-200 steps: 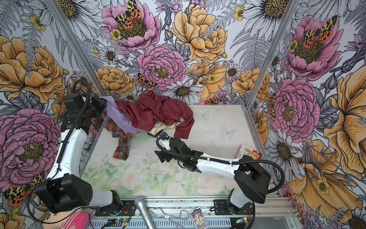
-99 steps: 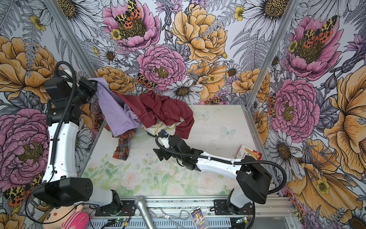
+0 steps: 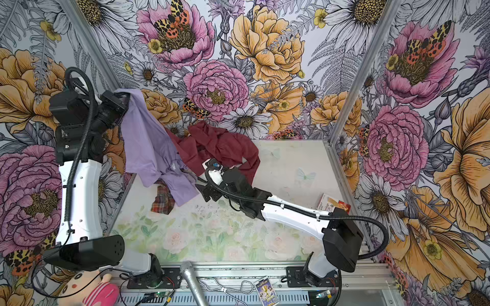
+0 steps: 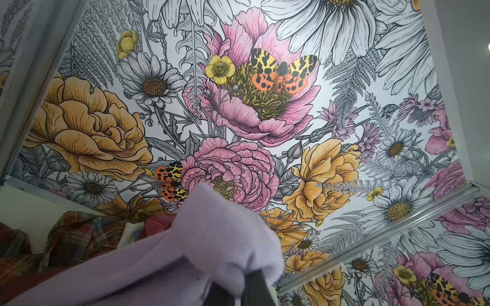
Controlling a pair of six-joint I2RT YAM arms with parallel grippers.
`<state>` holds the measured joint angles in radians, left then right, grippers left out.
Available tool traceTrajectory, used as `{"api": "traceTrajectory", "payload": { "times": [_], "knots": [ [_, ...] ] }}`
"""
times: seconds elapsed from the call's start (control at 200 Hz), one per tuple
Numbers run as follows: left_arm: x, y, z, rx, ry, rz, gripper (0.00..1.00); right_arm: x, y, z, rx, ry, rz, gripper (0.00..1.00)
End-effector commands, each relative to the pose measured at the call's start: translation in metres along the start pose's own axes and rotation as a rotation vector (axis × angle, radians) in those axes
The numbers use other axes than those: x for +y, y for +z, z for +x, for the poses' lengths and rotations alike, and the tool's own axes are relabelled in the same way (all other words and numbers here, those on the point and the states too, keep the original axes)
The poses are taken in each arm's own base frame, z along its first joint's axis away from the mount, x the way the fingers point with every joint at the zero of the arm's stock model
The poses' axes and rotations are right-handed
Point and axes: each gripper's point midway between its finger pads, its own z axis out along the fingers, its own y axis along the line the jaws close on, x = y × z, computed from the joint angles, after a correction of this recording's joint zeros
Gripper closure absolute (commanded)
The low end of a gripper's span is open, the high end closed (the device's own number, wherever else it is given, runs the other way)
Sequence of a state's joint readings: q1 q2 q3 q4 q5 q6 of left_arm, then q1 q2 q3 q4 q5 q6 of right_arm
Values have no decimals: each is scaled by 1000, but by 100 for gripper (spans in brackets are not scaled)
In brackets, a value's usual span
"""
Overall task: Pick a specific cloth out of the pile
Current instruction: 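Lift the lavender shirt high with the left gripper out of the pile, then grasp the hanging lavender shirt with the right gripper beside the left gripper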
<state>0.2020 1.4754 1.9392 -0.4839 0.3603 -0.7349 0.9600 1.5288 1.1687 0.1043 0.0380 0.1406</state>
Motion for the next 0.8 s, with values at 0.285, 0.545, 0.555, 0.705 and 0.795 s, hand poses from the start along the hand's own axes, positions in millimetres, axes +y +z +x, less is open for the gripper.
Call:
{"api": "traceTrajectory", "payload": {
  "times": [0.285, 0.545, 0.555, 0.705, 0.795],
  "knots": [
    [-76, -24, -8, -14, 30, 187, 100, 9, 30, -60, -99, 40, -82, 2],
    [-135, -39, 3, 10, 60, 322, 100, 14, 58, -90, -186, 41, -104, 0],
    [-137, -40, 3, 10, 63, 326, 100, 13, 59, -91, -191, 41, -103, 1],
    [-149, -43, 17, 37, 74, 349, 100, 5, 79, -108, -267, 66, -57, 1],
    [-150, -44, 26, 61, 72, 354, 100, -10, 91, -114, -305, 104, 26, 1]
  ]
}}
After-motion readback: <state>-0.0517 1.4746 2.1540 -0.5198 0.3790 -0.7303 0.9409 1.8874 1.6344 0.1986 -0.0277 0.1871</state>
